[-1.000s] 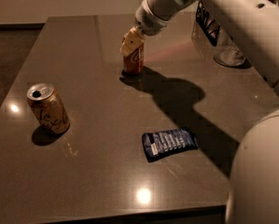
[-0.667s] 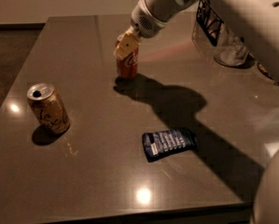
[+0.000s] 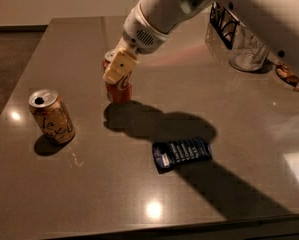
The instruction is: Move coke can near orange can
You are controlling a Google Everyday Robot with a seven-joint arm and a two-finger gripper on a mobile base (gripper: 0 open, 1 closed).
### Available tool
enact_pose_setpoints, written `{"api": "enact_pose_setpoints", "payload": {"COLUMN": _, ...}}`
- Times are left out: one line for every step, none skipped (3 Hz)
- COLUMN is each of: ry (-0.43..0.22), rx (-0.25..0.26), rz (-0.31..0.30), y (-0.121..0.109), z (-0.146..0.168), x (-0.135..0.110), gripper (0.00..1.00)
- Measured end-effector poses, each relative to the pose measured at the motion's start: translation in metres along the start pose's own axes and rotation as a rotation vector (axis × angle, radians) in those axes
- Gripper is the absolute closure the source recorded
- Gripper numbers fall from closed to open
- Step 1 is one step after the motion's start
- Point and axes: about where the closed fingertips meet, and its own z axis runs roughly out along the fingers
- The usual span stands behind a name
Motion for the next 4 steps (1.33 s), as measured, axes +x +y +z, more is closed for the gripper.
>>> {"api": "enact_pose_setpoints", "payload": {"ry": -0.016, "rx": -0.037, "rz": -0.061, "y": 0.034, "z": 0.009, "x": -0.009, "gripper": 1.00}}
{"api": "enact_pose_setpoints", "payload": {"ry": -0.040, "rx": -0.062, "rz": -0.107, "y": 0.056, "z": 0.020, "x": -0.016, "gripper": 1.00}}
{"api": "enact_pose_setpoints", "payload": {"ry": -0.054, "rx": -0.076, "rz": -0.136, "y": 0.069, "z": 0.033, "x": -0.019, "gripper": 0.82}}
{"api": "enact_pose_setpoints", "payload": {"ry": -0.060, "rx": -0.103, "rz": -0.160, "y": 0.081, "z": 0.043, "x": -0.024, "gripper": 0.58}}
